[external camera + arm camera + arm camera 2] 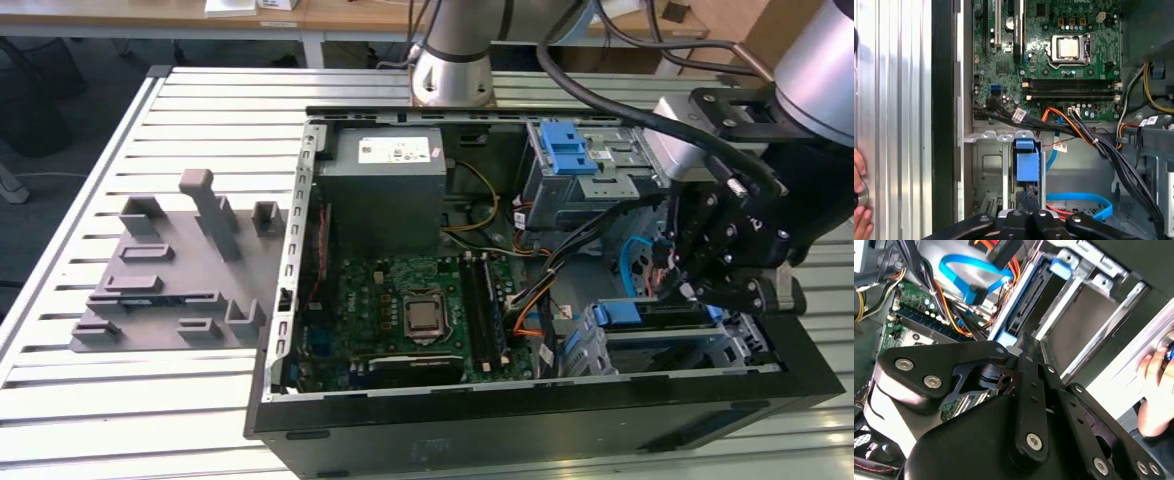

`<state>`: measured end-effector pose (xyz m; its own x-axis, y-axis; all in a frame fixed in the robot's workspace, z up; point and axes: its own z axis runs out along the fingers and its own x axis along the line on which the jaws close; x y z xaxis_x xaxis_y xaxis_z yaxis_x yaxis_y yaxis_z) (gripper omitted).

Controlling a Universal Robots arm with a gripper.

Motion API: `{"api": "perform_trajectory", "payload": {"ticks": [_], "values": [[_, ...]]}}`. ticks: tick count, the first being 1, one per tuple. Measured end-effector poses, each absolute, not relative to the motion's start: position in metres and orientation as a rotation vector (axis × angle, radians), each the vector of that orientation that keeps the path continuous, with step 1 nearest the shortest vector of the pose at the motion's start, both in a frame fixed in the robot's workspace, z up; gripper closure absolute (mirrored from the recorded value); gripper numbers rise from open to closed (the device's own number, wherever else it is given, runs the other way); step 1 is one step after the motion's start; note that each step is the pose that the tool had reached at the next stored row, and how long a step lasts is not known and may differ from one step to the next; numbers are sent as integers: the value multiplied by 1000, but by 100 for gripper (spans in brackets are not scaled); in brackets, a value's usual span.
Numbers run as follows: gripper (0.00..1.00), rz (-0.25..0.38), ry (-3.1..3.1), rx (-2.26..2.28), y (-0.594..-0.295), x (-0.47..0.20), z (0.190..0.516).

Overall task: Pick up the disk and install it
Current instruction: 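Insert the first disk wire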

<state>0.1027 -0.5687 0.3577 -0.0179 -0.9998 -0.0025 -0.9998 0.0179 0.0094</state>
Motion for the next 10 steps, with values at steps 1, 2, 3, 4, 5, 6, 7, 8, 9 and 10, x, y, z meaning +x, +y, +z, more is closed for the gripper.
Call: {"api": "perform_trajectory", "payload": {"ticks": [1,2,3,4,5,6,7,8,9,10], "values": [[89,-13,-2238,2198,-569,105,358],[89,-13,-2238,2198,-569,107,358],[89,-14,-2238,2198,-569,110,358],[89,-14,-2238,2198,-569,112,358],[89,-14,-2238,2198,-569,113,358],[89,-15,-2238,2199,-569,114,358],[89,-15,-2239,2199,-569,114,359],[89,-16,-2239,2199,-568,114,360],[89,-16,-2239,2199,-568,114,362],[89,-16,-2239,2199,-567,114,364]]}}
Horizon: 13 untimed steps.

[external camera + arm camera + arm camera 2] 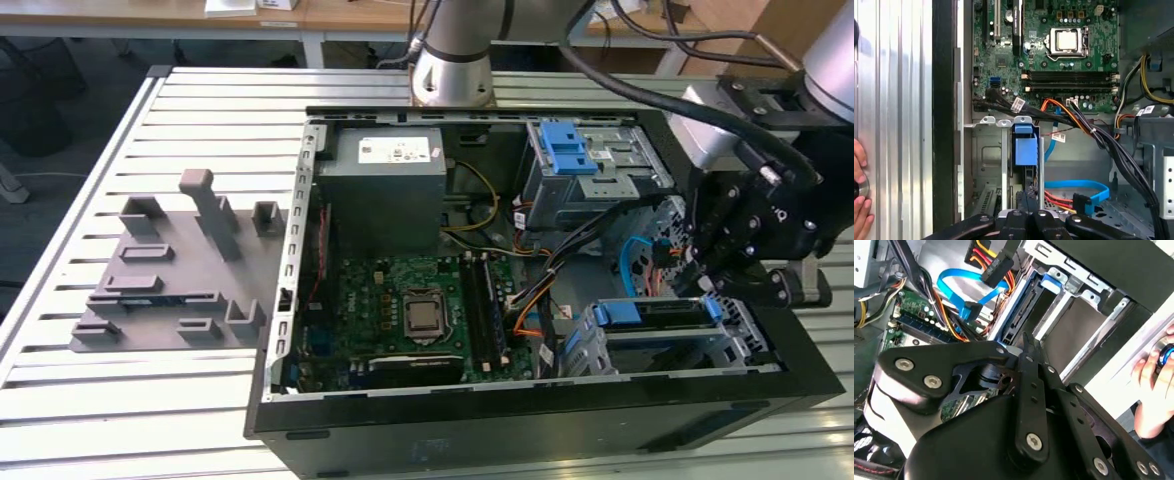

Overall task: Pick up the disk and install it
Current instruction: 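Insert the first disk wire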

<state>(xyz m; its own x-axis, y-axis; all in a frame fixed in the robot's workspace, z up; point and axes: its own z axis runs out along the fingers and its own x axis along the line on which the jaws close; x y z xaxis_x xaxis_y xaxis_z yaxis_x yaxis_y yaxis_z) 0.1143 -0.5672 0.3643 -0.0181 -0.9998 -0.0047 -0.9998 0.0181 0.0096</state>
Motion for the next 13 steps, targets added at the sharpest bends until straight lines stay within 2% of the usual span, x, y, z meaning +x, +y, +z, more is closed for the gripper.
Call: {"api": "perform_trajectory", "payload": {"ticks": [13], "values": [[89,-32,-2232,2191,-556,138,367]]}}
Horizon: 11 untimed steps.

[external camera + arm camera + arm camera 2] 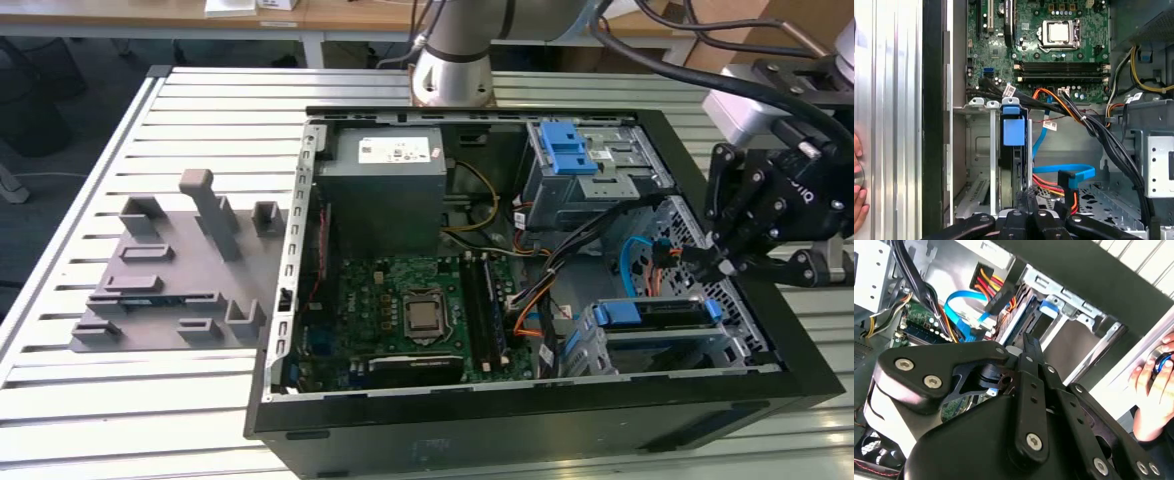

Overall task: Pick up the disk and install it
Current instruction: 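Insert the first disk wire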

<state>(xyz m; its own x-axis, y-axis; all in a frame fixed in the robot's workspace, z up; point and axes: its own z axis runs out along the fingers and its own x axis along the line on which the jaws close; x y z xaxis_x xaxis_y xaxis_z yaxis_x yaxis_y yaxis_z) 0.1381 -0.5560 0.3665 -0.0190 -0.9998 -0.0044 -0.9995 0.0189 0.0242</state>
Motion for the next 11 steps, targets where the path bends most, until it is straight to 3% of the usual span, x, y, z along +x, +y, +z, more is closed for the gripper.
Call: {"api": "perform_trajectory", "payload": {"ticks": [11], "values": [[89,-39,-2297,2118,-554,146,366]]}}
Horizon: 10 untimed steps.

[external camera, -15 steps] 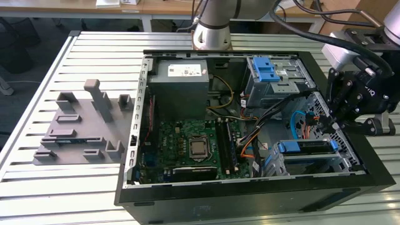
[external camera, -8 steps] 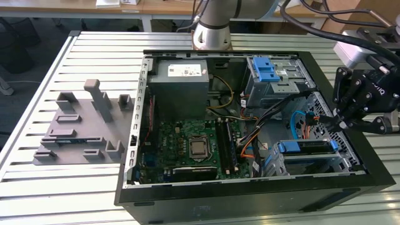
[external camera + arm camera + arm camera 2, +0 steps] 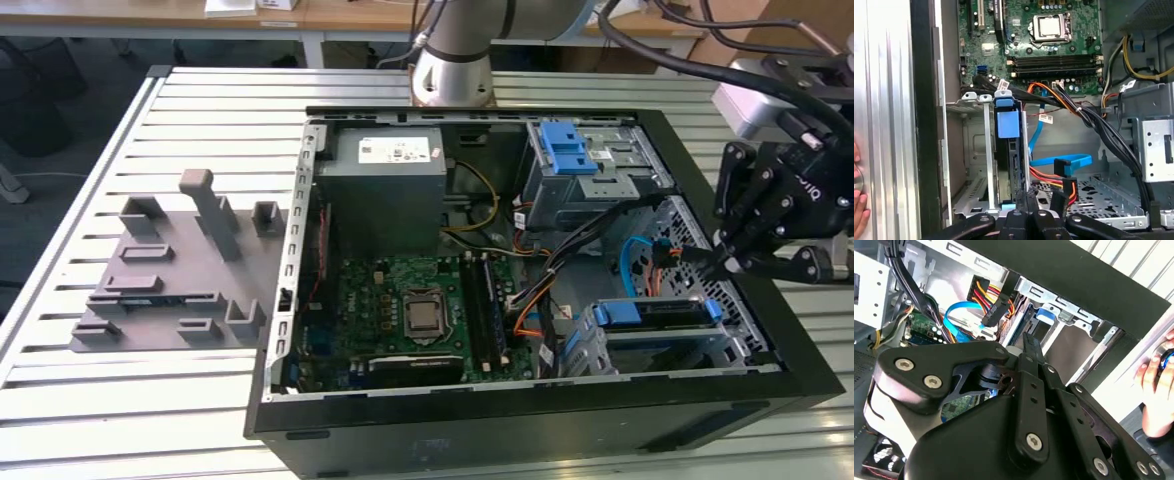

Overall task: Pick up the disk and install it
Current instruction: 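Insert the first disk wire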

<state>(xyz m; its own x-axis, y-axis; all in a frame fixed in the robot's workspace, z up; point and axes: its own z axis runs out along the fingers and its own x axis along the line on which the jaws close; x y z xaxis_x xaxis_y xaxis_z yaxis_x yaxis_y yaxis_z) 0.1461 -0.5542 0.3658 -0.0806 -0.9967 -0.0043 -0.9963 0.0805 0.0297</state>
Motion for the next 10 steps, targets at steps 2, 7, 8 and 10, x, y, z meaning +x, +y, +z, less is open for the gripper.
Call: {"api": "perform_trajectory", "payload": {"ticks": [2,7,8,10], "values": [[89,-40,-2298,2116,-554,149,366],[89,-41,-2308,2100,-550,152,365],[89,-38,-2308,2098,-549,152,366],[89,-35,-2308,2094,-546,152,366]]}}
